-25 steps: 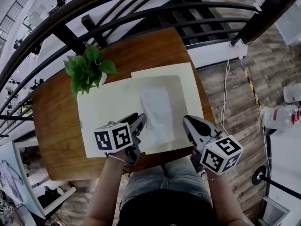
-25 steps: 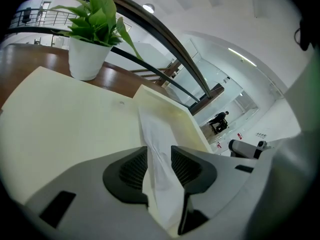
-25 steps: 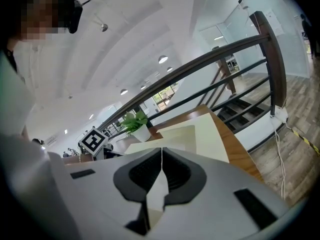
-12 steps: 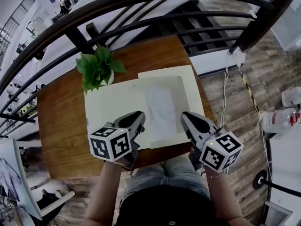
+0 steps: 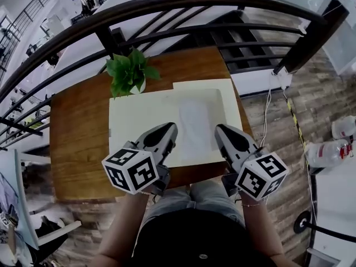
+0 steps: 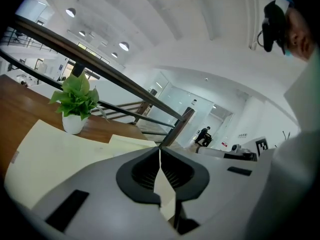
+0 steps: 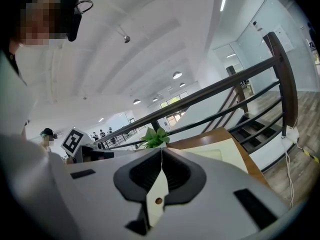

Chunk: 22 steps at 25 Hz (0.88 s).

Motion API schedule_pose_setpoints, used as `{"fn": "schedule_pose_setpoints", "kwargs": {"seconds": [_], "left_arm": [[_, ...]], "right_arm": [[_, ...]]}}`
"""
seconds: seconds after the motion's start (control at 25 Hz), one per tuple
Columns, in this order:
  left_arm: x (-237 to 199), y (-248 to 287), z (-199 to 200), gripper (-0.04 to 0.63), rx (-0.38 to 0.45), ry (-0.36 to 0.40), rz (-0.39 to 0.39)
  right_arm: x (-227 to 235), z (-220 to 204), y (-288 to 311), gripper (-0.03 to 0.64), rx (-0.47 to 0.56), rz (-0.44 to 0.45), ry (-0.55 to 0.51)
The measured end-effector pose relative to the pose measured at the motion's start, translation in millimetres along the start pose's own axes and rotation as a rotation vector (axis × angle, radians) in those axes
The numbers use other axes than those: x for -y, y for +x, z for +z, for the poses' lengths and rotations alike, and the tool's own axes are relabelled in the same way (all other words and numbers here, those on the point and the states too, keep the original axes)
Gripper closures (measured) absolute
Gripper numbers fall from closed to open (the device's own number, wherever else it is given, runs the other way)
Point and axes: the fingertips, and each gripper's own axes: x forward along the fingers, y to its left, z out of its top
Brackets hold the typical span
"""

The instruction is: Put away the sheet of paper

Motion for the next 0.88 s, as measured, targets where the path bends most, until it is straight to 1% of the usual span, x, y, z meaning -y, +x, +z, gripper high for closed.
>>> {"fn": "schedule_pose_setpoints", "kwargs": {"seconds": [0.12,0.32,0.48,0.56,0.72,0.88], "left_arm": [[12,-7,3,0.572,0.017,0.01,-0.016],[20,-15,10,0.572,0.068,-0.018,-0.036],[22,-21,15,0.574,0.095,0.011,-0.02],[23,-25,14,0.574,0.098,0.023,-0.019],[22,-28,8,0.574,0.083,-0.004,-0.024],[21,-28,-3,0.574,0.055,-0.008,-0.016]], "right_arm": [[-13,6,1,0.589,0.013,0.034,-0.018],[-34,17,0,0.589,0.031,0.086,-0.041],[-40,19,2,0.589,0.031,0.099,-0.071],[-43,17,3,0.589,0.029,0.104,-0.075],[-49,12,7,0.589,0.013,0.123,-0.08],[-57,9,13,0.589,-0.004,0.153,-0.076]]}}
